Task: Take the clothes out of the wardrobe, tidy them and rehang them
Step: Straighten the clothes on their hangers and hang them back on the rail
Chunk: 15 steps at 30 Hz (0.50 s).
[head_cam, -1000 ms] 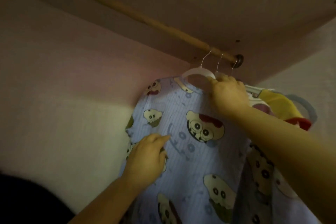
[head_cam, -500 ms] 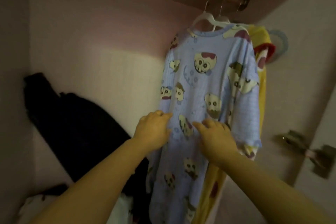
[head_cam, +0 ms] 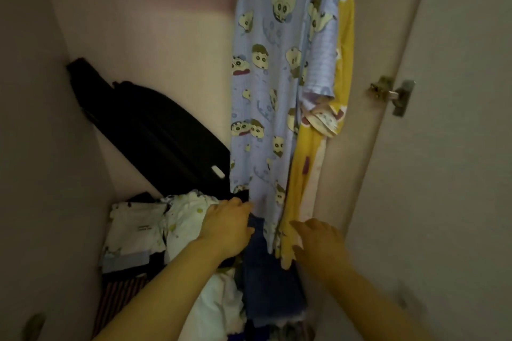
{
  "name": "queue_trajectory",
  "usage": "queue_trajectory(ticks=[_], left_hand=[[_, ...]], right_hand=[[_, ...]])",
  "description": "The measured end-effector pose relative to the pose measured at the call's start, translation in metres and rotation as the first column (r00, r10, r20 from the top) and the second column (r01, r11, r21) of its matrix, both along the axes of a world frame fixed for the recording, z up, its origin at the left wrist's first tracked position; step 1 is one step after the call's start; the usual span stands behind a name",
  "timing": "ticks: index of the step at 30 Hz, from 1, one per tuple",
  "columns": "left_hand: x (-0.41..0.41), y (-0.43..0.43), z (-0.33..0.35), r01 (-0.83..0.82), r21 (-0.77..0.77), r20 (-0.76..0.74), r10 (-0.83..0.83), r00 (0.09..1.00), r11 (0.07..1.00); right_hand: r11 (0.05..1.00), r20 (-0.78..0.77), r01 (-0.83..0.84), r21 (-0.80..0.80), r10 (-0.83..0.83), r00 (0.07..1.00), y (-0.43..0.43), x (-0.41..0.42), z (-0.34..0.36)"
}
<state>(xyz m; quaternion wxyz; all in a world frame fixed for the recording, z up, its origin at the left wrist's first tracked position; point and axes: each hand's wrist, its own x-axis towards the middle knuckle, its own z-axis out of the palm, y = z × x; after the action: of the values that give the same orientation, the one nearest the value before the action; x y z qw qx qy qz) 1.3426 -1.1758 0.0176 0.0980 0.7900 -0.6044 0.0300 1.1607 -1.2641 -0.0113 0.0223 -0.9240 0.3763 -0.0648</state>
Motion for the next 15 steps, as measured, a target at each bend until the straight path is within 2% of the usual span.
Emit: queue_trajectory(ticks=[2,5,7,11,15], left_hand=[[-0.015,0.015,-0.011,0.037,0.035,0.0,-0.037,0.999,0.999],[-0.038,0.041,-0.031,0.102,0.106,-0.029,-0.1,0.995,0.989],[-0.053,0.061,-0.046,0.148,0.164,-0.046,-0.142,0.989,0.975],[-0.091,0.106,-0.076,0.276,0.25,-0.064,-0.269,0.961,0.928],[-0.142,0.157,-0.108,0.455,0.271,-0.102,-0.445,0.89,0.848]], right_hand=[[0.998,-0.003,0.057,0.009,-0.057,0.998,0.028,-0.019,-0.01],[0.987,0.102,0.158,-0.009,-0.156,0.982,0.071,-0.05,-0.021],[0.963,0.066,0.241,0.118,-0.25,0.966,0.102,-0.069,-0.033],[0.864,-0.009,0.459,0.207,-0.468,0.884,0.175,-0.113,-0.061],[0.739,-0.051,0.627,0.248,-0.636,0.77,0.267,-0.161,-0.08]])
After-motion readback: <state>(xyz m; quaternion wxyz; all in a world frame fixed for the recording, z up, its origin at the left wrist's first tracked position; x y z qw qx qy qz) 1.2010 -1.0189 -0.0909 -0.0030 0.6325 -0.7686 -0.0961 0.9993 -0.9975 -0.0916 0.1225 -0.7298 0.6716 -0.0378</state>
